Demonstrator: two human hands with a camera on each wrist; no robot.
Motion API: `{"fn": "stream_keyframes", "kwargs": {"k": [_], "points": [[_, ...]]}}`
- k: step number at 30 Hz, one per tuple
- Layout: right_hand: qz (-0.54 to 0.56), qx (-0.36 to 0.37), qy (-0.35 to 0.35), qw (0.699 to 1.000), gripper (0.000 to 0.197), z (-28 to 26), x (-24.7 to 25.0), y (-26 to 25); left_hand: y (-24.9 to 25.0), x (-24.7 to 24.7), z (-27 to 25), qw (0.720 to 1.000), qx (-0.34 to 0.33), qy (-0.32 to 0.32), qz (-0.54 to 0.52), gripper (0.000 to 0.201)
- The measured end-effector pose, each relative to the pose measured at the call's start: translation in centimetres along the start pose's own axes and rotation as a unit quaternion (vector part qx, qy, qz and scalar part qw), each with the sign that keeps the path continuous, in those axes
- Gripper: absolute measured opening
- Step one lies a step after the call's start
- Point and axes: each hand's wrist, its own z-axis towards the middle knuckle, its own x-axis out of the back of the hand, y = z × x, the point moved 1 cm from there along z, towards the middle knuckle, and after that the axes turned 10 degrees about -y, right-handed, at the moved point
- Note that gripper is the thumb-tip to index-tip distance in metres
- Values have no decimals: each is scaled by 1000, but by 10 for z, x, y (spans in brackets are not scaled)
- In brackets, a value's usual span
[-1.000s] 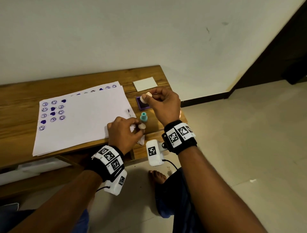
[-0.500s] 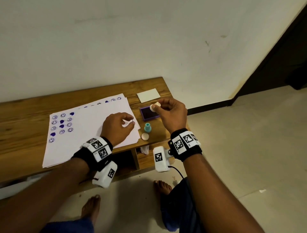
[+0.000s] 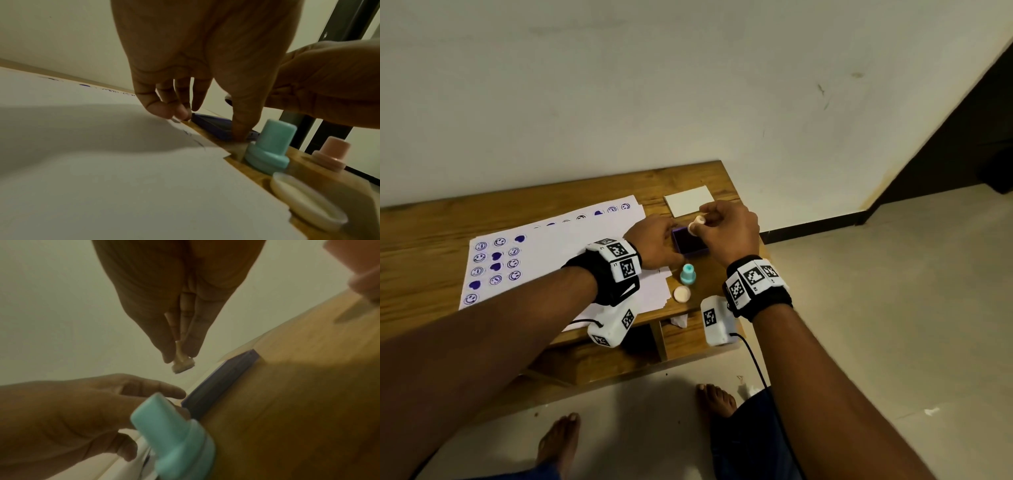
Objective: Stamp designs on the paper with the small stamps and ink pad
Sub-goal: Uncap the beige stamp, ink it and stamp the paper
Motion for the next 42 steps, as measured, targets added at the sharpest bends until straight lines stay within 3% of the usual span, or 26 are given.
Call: {"fn": "stream_keyframes", "kwargs": {"k": [7,19,25,32,42], "points": [[-35,12,8,999,24,4,-11,6,-5,-4,8,1000,-4,13,2,64],[-130,10,-42,991,19,12,-15,0,-5,-1,13,1000,-7,11,-19,51],[-210,-23,-108,971,14,19,-10,-12,-9,-3,16,999,19,2,-40,51],[-299,-56,-207,930,28,38,-1,-44,-4,2,15,998,43,-24,-50,48],[-360,-39,-232,903,29,40,-6,-54,-4,2,17,997,58,-35,-45,58]]}}
